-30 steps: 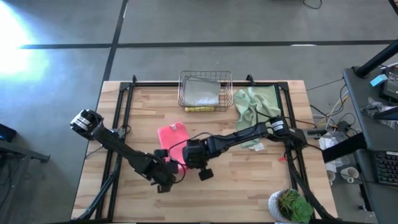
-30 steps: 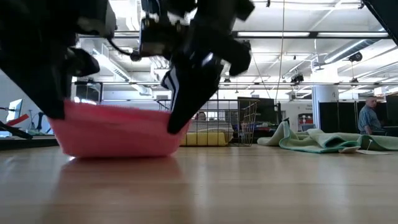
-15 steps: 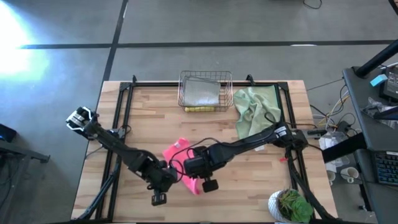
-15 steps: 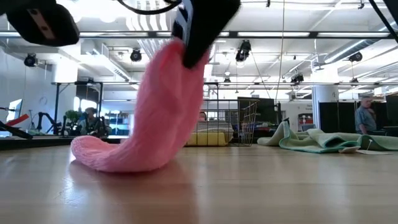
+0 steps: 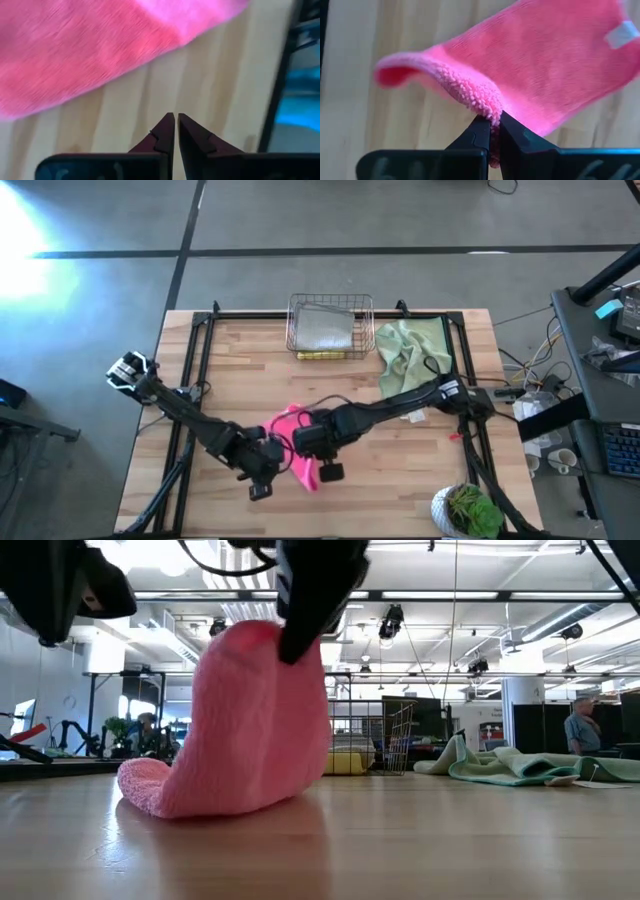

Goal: Fold microfiber towels
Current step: Fold the pink towel

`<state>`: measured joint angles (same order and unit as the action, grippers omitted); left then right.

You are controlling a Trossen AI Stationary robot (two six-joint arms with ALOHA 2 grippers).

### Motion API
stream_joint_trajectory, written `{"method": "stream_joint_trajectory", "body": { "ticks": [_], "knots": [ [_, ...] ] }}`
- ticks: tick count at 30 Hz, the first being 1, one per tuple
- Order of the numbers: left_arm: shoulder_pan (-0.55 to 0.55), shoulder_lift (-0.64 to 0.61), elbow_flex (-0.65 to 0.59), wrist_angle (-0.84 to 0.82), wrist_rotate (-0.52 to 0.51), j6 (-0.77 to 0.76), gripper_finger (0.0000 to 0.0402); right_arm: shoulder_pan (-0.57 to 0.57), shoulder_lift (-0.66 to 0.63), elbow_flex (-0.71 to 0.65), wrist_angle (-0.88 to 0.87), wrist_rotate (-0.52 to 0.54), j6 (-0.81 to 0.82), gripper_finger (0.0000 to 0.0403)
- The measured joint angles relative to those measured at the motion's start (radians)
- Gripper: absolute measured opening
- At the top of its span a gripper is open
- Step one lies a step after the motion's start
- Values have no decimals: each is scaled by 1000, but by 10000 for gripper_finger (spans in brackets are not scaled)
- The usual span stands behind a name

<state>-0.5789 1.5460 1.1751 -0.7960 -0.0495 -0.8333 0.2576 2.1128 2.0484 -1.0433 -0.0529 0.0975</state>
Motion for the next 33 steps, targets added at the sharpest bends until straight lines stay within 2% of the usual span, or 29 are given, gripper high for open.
{"method": "stream_joint_trajectory", "body": {
  "ticks": [7, 10, 15, 24, 33],
  "knots": [
    [-4, -26, 31, -214, -6, -34, 8, -95, 0, 0, 53, 2, 90, 9],
    [-6, -52, 36, -256, -19, -51, 8, -140, 10, 0, 103, -5, 117, 9],
    [-6, -97, 33, -269, -66, -51, 8, -199, 54, 0, 160, -56, 133, 9],
    [-4, -136, 31, -278, -145, -51, 8, -261, 150, 0, 233, -59, 142, 9],
    [-4, -136, 29, -299, -150, -47, 8, -271, 187, 6, 248, -52, 139, 22]
  ]
}}
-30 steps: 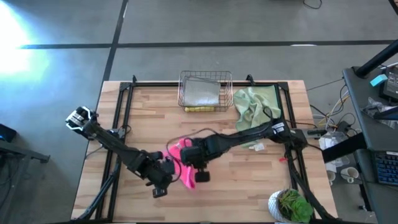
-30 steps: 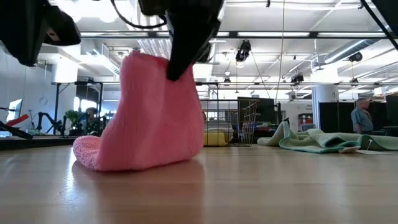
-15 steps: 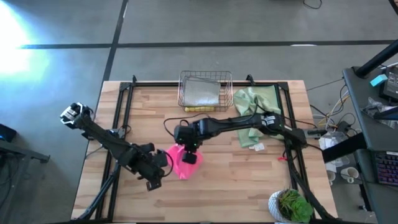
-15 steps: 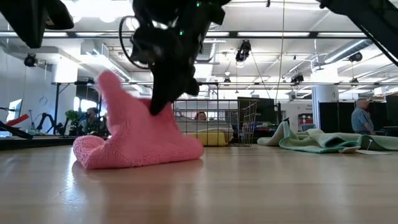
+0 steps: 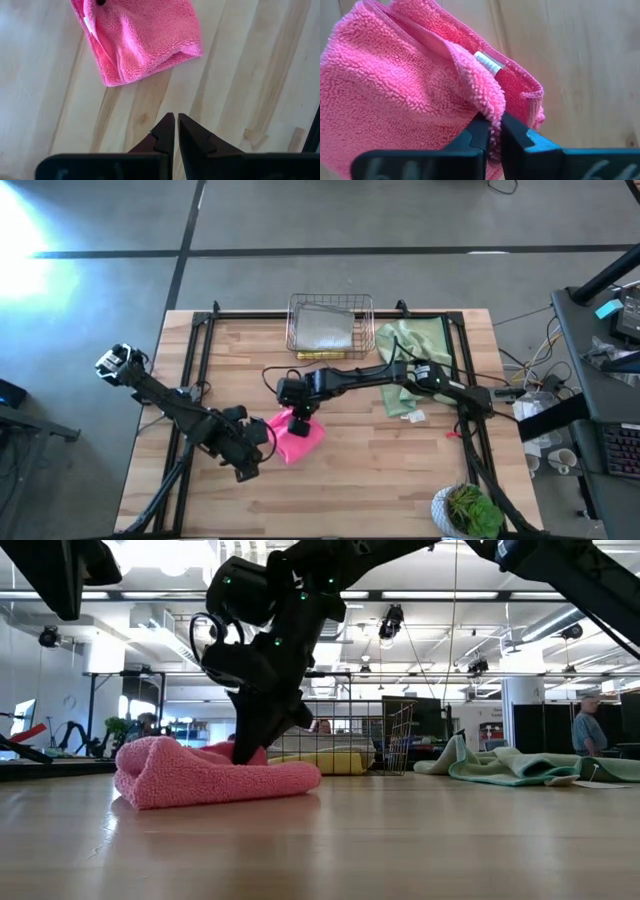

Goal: Fold microfiber towels
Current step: Fold the pink towel

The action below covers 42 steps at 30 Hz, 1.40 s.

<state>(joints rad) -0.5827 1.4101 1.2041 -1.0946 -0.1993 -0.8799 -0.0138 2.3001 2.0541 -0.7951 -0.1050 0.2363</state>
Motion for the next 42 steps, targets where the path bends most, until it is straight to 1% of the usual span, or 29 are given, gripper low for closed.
{"method": "stream_joint_trajectory", "body": {
  "ticks": [4, 9, 13, 16, 19, 23, 25, 28, 30, 35, 39, 42],
  "knots": [
    [0, 0, -3, 2, 0, 0, 8, 0, -2, 1, 0, 0, -19, 51],
    [0, 0, -21, 5, 0, 0, 8, -5, -24, 1, -23, 0, -33, 100],
    [0, 1, -31, 14, 0, 1, 8, -13, -74, 1, -100, 0, -59, 128],
    [0, 1, -32, 13, 0, 1, 12, -17, -133, 1, -173, 0, -80, 137],
    [0, 1, -32, 13, -5, 2, 29, -15, -200, -4, -239, 2, -118, 138],
    [0, 1, -31, 13, -12, -5, 68, 2, -292, -41, -268, 2, -134, 130],
    [1, 1, -31, 13, -30, -26, 90, 14, -344, -85, -253, 2, -133, 125],
    [18, 1, -33, 29, -73, -80, 121, 31, -429, -188, -182, 2, -116, 118],
    [37, 8, -34, 89, -85, -73, 133, 41, -484, -271, -119, 1, -87, 115],
    [82, 52, -46, 296, -125, 36, 137, 61, -585, -444, 26, 1, -18, 109],
    [116, 114, -48, 319, -130, 52, 128, 69, -629, -520, 58, 1, 36, 111],
    [129, 167, -48, 322, -132, 75, 119, 73, -634, -545, 59, 1, 57, 110]
  ]
}}
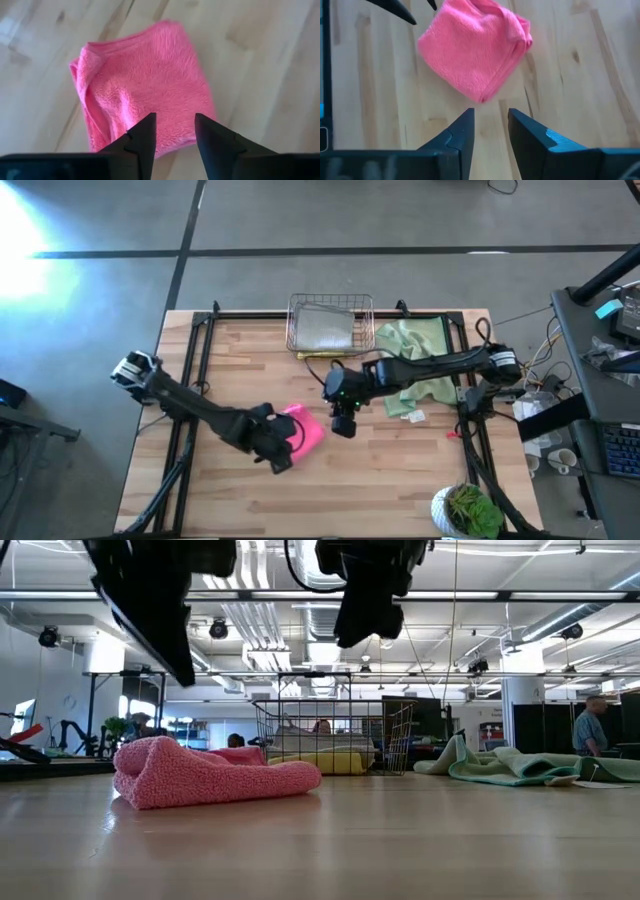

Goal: Fold microfiber towels
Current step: Fold the pink towel

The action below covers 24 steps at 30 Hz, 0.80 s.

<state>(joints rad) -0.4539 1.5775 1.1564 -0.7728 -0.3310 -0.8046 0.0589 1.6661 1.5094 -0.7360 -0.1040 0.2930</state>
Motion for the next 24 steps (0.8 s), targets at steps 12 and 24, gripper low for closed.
{"method": "stream_joint_trajectory", "body": {
  "ticks": [12, 24],
  "knots": [
    [31, 166, -8, -12, 5, 37, 85, 2, 2, -10, 17, 1, -6, 107],
    [82, 173, -128, -47, 69, 109, 77, 2, 4, -10, 14, 1, -5, 107]
  ]
}}
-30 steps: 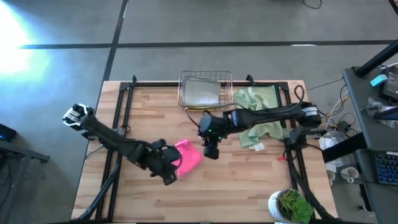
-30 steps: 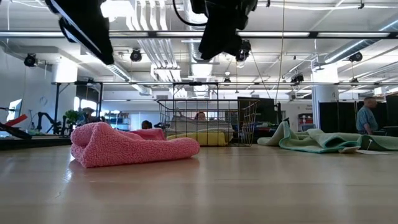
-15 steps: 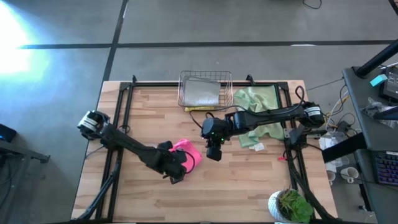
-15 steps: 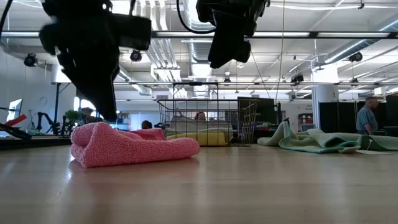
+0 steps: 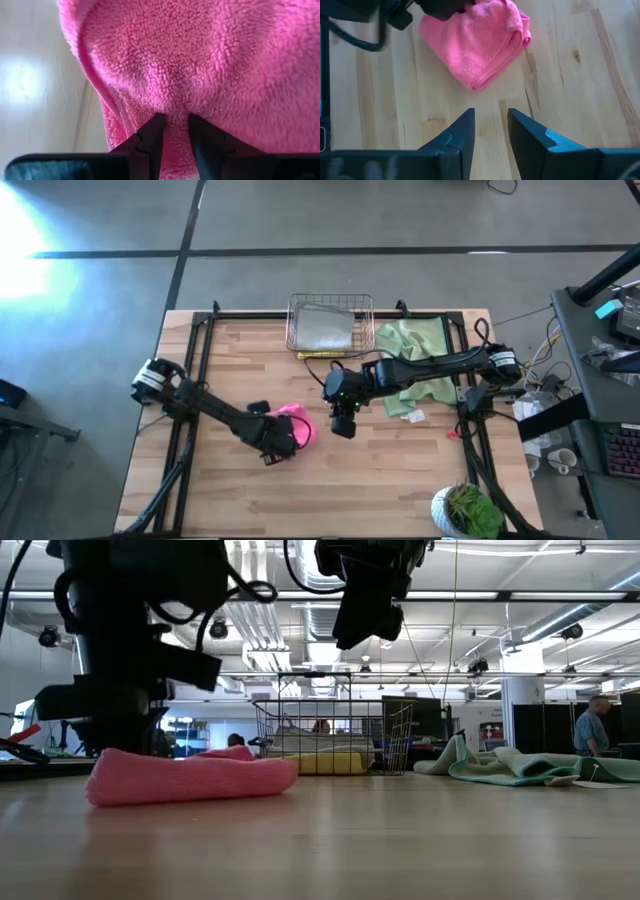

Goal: Fold microfiber towels
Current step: Fold the pink towel, then put the pink towel into the wire basket

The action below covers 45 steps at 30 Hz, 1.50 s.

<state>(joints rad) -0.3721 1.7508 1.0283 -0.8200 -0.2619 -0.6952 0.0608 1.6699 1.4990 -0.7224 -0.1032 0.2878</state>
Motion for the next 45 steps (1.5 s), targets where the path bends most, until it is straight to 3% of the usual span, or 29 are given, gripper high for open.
{"method": "stream_joint_trajectory", "body": {
  "ticks": [7, 19, 24, 28, 34, 38, 45],
  "knots": [
    [18, -31, -5, -3, 10, -5, 77, 0, 0, 0, -4, 0, 24, 107],
    [29, -228, -11, -7, 2, -6, 77, 51, 0, -16, 13, -2, 116, 107],
    [36, -253, -38, -1, 20, -3, 77, 91, 0, -41, 125, -1, 232, 107],
    [35, -332, -51, 42, 25, 83, 77, 129, 2, -58, 248, 23, 318, 107],
    [39, -514, -157, 99, 18, 106, 77, 170, 41, -60, 361, 104, 438, 107],
    [38, -611, -267, 235, 24, 108, 76, 183, 77, -60, 428, 107, 506, 107],
    [41, -650, -414, 368, 29, 106, 76, 186, 148, -60, 531, 134, 606, 104]
  ]
}}
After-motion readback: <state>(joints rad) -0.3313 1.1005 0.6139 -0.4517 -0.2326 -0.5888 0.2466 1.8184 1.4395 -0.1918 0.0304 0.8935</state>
